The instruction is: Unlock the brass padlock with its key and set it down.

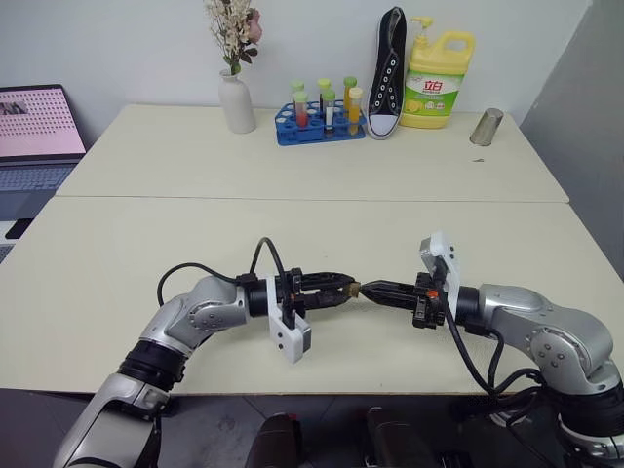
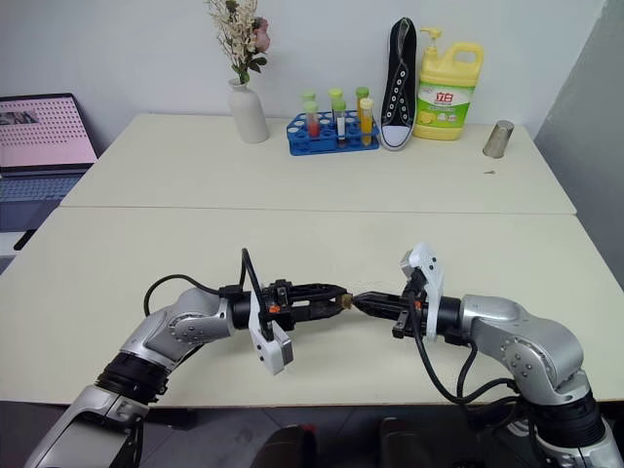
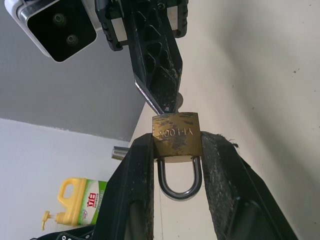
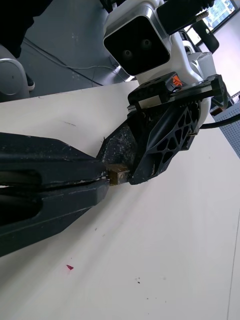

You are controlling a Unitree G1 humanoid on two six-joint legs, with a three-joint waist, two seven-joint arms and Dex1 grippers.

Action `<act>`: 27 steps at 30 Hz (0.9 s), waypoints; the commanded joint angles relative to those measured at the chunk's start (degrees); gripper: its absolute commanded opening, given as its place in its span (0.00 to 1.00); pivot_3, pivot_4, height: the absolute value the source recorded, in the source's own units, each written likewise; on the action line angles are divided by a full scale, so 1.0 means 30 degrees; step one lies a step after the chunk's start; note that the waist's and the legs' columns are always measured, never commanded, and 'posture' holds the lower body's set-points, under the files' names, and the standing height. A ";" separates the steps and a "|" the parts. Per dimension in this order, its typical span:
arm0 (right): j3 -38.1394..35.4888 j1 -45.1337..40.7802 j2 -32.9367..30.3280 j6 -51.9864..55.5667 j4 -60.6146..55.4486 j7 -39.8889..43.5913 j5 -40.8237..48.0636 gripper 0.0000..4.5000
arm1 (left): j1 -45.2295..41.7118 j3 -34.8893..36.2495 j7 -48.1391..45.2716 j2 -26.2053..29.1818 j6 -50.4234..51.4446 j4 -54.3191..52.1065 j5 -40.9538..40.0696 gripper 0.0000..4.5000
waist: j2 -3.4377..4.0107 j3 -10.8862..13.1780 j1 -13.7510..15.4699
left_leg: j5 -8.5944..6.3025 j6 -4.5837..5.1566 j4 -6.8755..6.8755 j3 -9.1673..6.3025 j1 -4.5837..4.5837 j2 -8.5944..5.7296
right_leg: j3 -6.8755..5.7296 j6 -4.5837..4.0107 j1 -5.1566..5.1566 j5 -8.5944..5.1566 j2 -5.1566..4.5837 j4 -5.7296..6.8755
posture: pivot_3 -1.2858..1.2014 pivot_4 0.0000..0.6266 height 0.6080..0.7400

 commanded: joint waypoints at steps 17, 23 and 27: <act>-0.1727 -0.2307 -0.0022 0.5751 0.2252 -0.1031 0.4505 0.00 | 0.0052 0.0567 0.1339 0.0213 -0.0294 -0.1138 0.1106 0.22 | 0.0000 0.0000 -0.0002 | 0.0000 0.0000 0.0000 0.0003 0.0000 0.0004 | 0.0000 -0.0046 0.0000 0.0027 -0.0001 0.0001 | 0.52 0.24 1.00; -0.2541 -0.3833 0.0697 0.8925 0.4198 -0.2690 0.6342 0.00 | 0.0208 0.0572 0.1777 0.0159 -0.0165 -0.1763 0.1583 0.22 | 0.0002 0.0000 -0.0003 | 0.0000 0.0001 -0.0003 -0.0001 -0.0003 0.0009 | -0.0001 -0.0052 -0.0001 0.0031 -0.0007 0.0004 | 0.52 0.24 1.00; -0.2977 -0.4664 0.1305 1.0641 0.5556 -0.3418 0.7115 0.00 | 0.0655 0.0449 0.1886 0.0353 -0.0289 -0.2146 0.1787 0.22 | 0.0002 0.0000 -0.0017 | 0.0000 0.0001 -0.0008 0.0001 -0.0008 0.0007 | 0.0000 -0.0052 -0.0005 0.0031 -0.0013 0.0002 | 0.52 0.24 1.00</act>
